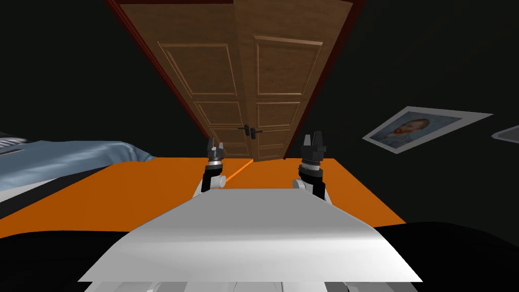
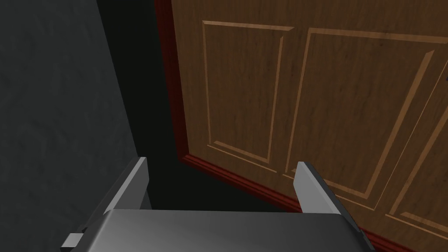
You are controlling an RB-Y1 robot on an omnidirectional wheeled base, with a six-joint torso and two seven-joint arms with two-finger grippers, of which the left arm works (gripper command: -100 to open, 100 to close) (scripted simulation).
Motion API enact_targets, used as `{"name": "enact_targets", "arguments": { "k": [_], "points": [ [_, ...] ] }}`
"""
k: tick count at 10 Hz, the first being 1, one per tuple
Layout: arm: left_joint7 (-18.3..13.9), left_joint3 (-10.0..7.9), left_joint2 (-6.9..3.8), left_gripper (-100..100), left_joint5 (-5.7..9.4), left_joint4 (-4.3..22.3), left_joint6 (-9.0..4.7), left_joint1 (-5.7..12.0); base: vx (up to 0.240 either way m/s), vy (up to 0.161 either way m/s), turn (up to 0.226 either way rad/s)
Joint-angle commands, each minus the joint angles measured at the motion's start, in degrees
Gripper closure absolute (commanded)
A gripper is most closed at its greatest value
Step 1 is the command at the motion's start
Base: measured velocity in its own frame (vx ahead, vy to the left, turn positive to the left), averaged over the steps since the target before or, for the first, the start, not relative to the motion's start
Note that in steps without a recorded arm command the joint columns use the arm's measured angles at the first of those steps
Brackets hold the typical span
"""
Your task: Pull the door open
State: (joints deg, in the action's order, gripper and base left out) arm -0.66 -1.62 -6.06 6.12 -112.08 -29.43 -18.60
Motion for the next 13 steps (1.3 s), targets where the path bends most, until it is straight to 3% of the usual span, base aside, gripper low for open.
{"name": "enact_targets", "arguments": {
  "k": [1, 2, 5, 8, 10, 11, 12, 13],
  "points": [
    [-0.6, -0.20, -0.75, -100, 0.10, 2.9, 0.41, 1.56, 0.102, 0.008, -0.032],
    [-0.6, -0.20, -0.75, -100, 0.10, 3.6, 0.41, 1.56, 0.065, 0.010, -0.014],
    [-1.5, -0.67, -2.26, -100, 0.30, 9.3, 0.84, 5.05, 0.071, 0.015, -0.035],
    [-1.9, -0.83, -2.77, -100, 0.37, 12.6, 0.99, 6.25, 0.057, 0.005, -0.020],
    [-2.6, -1.15, -3.80, -100, 0.51, 16.4, 1.29, 8.70, 0.062, 0.007, -0.034],
    [-2.6, -1.15, -3.80, -100, 0.51, 17.3, 1.29, 8.70, 0.063, 0.014, -0.020],
    [-2.9, -1.32, -4.32, -100, 0.58, 19.4, 1.44, 9.95, 0.056, 0.011, -0.029],
    [-2.9, -1.32, -4.32, -100, 0.58, 19.7, 1.44, 9.95, 0.043, 0.005, -0.014]
  ]
}}
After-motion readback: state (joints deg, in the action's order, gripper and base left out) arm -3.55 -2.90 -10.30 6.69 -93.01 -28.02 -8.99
